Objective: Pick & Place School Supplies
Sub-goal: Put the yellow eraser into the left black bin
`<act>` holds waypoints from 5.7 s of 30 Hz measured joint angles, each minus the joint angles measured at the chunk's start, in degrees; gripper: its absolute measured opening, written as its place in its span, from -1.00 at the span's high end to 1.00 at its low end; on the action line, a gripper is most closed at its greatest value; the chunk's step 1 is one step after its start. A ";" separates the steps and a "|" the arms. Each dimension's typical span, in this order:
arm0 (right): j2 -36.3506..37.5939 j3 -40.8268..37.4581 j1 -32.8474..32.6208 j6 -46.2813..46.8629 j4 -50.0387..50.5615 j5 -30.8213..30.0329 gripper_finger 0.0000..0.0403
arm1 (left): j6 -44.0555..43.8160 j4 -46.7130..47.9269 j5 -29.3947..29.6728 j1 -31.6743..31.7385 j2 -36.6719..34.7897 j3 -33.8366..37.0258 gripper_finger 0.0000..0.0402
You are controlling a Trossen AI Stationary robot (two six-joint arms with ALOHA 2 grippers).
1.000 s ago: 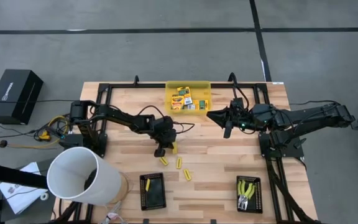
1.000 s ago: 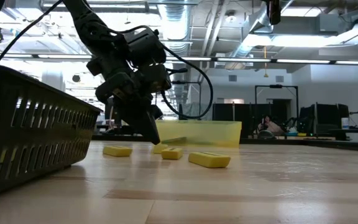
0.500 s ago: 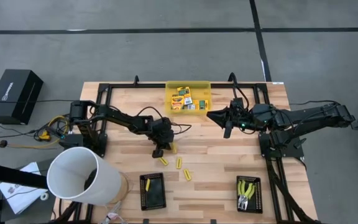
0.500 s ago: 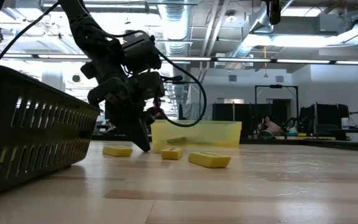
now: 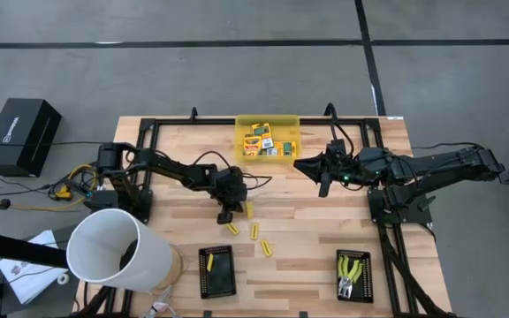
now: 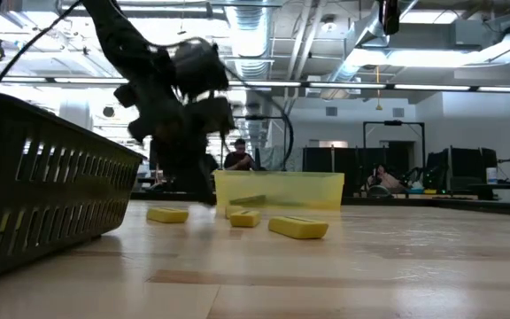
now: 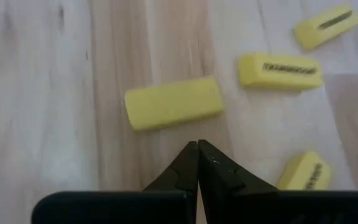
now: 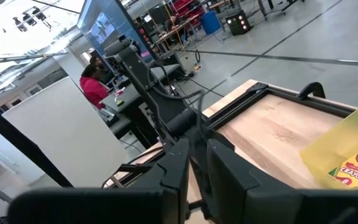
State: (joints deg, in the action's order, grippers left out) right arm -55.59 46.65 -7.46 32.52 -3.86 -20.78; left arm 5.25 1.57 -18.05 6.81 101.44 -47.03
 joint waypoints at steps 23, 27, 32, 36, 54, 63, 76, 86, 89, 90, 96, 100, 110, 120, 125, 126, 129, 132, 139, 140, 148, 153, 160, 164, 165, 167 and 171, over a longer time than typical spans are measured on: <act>0.00 -0.02 0.00 -0.08 0.02 0.01 0.74 | -1.26 -4.66 0.07 0.02 1.14 -0.07 1.00; 0.00 -0.02 0.00 -0.10 0.04 0.00 0.74 | -1.64 -5.08 -1.30 0.00 1.12 -0.11 1.00; 0.00 0.00 0.00 -0.12 0.09 0.00 0.74 | -1.55 -5.71 -1.33 0.08 1.12 -0.11 1.00; 0.00 0.00 0.15 -0.14 0.11 0.00 0.74 | -1.50 -6.16 -1.33 0.66 1.12 -0.11 1.00; 0.00 -0.02 0.15 -0.90 0.20 -0.02 0.74 | -1.50 -6.94 -1.31 2.60 2.04 -0.17 1.00; 0.00 -0.02 0.13 -1.04 0.22 -0.02 0.74 | -1.65 -5.41 -1.32 2.29 2.04 -0.20 1.00; 0.00 -0.02 0.11 -1.04 0.26 0.06 0.74 | -1.55 -3.50 -1.58 2.32 2.32 -0.14 1.00; 0.00 0.00 0.10 -1.04 0.57 0.20 0.74 | -2.85 -2.05 -1.70 2.47 3.90 -0.16 1.00; 0.00 0.00 0.04 -1.02 0.61 0.39 0.74 | -4.01 -2.29 -2.56 2.64 5.16 -0.18 1.00; 0.00 0.00 0.00 -0.98 0.61 0.49 0.74 | -4.08 -2.46 -2.75 2.64 5.30 -0.22 1.00; 0.00 0.00 0.00 -0.56 0.70 1.29 0.74 | -4.25 -3.54 -2.35 2.65 3.71 -0.04 1.00; 0.00 -0.01 0.13 -0.88 1.04 1.30 0.74 | -5.08 -3.29 -2.17 3.38 3.44 0.00 1.00; 0.00 -0.02 0.33 -1.02 1.60 1.49 0.74 | -2.65 1.81 -2.88 5.68 3.15 -0.22 1.00; 0.00 -0.01 0.33 -1.04 3.20 1.72 0.74 | -13.76 8.12 -2.80 10.13 -3.09 0.25 0.81; 0.00 -0.01 0.40 -1.68 3.58 1.73 0.74 | -24.42 10.18 -3.43 12.20 -7.91 0.20 0.52; 0.00 -0.02 0.48 -2.02 3.58 1.73 0.74 | -26.96 10.03 -3.66 11.92 -9.01 0.18 0.46; 0.00 -0.02 0.64 -2.55 3.54 1.72 0.74 | -32.20 9.79 -3.22 9.25 -10.81 0.04 0.27; 0.00 -0.01 0.88 -2.55 3.49 1.73 0.74 | -35.11 9.91 -0.31 5.37 -11.72 -0.31 0.15; 0.00 -0.01 0.86 -2.56 3.45 1.92 0.74 | -38.80 9.87 1.81 2.17 -11.80 -2.46 0.14; 0.00 0.00 0.77 -2.57 3.45 2.54 0.74 | -40.18 9.90 1.58 2.40 -11.80 -2.62 0.14; 0.00 -0.01 -0.02 -3.85 3.44 5.77 0.74 | -37.02 3.12 -4.87 3.37 -12.75 -3.91 0.11; 0.06 -0.02 0.39 -5.11 3.41 7.33 0.74 | -13.65 1.21 -8.91 1.49 -16.76 -4.09 0.16; 0.22 -0.02 1.60 -2.69 2.80 8.90 0.74 | 15.55 18.79 -3.53 -2.78 -17.44 -7.52 0.14; 0.22 -0.02 2.07 -2.46 1.04 8.90 0.74 | 34.21 28.50 6.71 -5.65 -14.19 -10.33 0.10; 0.24 -0.02 2.33 -1.83 0.54 8.92 0.74 | 37.60 29.30 9.81 -6.22 -13.31 -10.67 0.10; 0.24 -0.02 2.96 -0.38 0.26 8.90 0.74 | 43.26 29.53 13.27 -6.56 -11.63 -11.65 0.09; 0.22 -0.04 3.96 1.51 0.13 8.78 0.74 | 49.22 28.66 14.01 -6.16 -9.25 -13.99 0.11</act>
State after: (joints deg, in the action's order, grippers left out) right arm -55.37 46.61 -3.50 34.04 -3.73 -12.00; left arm 54.47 30.23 -4.04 0.65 92.19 -61.01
